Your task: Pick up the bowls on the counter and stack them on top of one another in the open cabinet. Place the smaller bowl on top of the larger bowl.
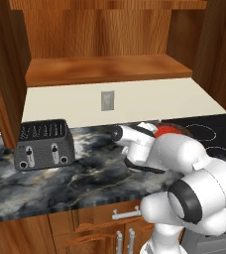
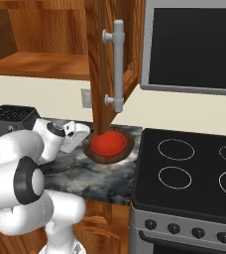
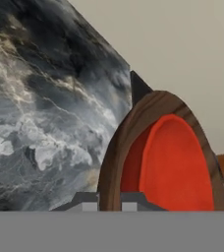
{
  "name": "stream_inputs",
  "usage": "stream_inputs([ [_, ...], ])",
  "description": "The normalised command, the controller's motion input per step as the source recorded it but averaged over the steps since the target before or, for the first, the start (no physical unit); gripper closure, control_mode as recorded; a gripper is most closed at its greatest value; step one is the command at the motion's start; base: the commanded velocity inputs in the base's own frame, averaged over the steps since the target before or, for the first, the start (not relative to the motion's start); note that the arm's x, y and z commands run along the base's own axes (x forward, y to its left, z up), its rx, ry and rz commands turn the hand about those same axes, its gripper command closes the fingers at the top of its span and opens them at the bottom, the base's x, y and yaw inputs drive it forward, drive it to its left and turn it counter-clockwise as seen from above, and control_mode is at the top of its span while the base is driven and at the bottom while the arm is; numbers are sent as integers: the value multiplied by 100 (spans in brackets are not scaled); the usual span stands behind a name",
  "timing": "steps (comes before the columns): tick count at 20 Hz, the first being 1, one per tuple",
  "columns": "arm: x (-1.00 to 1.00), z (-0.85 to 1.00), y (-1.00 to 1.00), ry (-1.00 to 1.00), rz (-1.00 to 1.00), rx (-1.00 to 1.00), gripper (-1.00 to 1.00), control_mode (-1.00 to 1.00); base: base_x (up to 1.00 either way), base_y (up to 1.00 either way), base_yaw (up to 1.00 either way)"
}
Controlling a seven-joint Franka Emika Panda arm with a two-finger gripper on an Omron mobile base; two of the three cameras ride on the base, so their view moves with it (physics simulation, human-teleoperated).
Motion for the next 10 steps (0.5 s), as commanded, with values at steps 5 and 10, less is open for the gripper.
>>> stream_inputs([
  [5,-14,32,15,0,10,0,100,-100,0,0,0],
  [10,-20,35,12,0,11,1,100,-100,0,0,0],
])
